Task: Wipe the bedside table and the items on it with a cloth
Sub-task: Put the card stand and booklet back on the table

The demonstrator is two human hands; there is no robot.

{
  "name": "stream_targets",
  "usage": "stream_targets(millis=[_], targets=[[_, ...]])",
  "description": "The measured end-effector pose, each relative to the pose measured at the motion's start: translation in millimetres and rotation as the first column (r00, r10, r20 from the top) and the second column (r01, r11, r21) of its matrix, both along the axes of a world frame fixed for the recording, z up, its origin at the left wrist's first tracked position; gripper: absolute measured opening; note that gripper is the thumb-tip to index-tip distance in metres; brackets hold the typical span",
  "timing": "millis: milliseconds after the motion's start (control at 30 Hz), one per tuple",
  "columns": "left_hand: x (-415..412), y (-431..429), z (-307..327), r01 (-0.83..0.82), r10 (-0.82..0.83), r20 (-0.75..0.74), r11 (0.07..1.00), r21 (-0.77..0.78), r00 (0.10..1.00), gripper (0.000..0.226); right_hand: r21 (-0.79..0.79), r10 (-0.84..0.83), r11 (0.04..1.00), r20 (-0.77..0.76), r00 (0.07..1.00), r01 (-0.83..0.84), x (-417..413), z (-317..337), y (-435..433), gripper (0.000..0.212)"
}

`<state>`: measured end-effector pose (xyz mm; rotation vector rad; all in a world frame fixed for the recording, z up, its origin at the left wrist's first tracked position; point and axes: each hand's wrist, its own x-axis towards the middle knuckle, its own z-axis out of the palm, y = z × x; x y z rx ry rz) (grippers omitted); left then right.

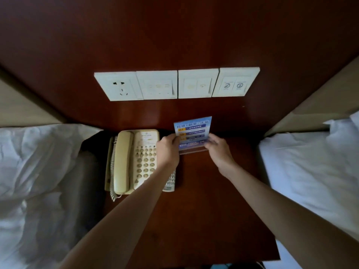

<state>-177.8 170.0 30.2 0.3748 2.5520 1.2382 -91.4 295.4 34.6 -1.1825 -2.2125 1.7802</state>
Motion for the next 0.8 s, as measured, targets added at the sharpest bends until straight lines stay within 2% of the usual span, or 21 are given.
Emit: stream_targets(millis=[167,267,433,567,700,800], targets=[[-6,17,-17,0.062,-0.062,-0.015,0.998,0.005,0.998,0.026,-0.059,0.020,0.998,-0.038,0.999,-0.022,1,-18,6,0.039],[-8,13,-23,0.039,-0.039,-0.028,0.999,-0.034,0.999,0.029,-0.071,0.057,0.996,-0.054,0.997,-0.061,-3,-24,2,0.043],[-12,3,-29,-0.041,0.032,0.121,0.997,0.072,0.992,0.032,-0.049,0.104,0.993,-0.045,0.994,-0.106,-13,-34,-7,0.048],[-17,-1,-33,-0.106,0.080,0.242,0.989,0.100,0.967,0.039,-0.031,0.119,0.992,-0.036,0.992,-0.120,-19,-40,-11,0.049],[-19,-7,-34,-0.115,0.069,0.339,0.986,0.117,0.938,0.041,0.001,0.117,0.993,-0.033,0.993,-0.117,-26,-42,-12,0.050],[-20,-10,-36,-0.083,0.038,0.356,0.990,0.111,0.934,0.041,0.008,0.113,0.994,-0.027,0.993,-0.112,-26,-44,-12,0.052]])
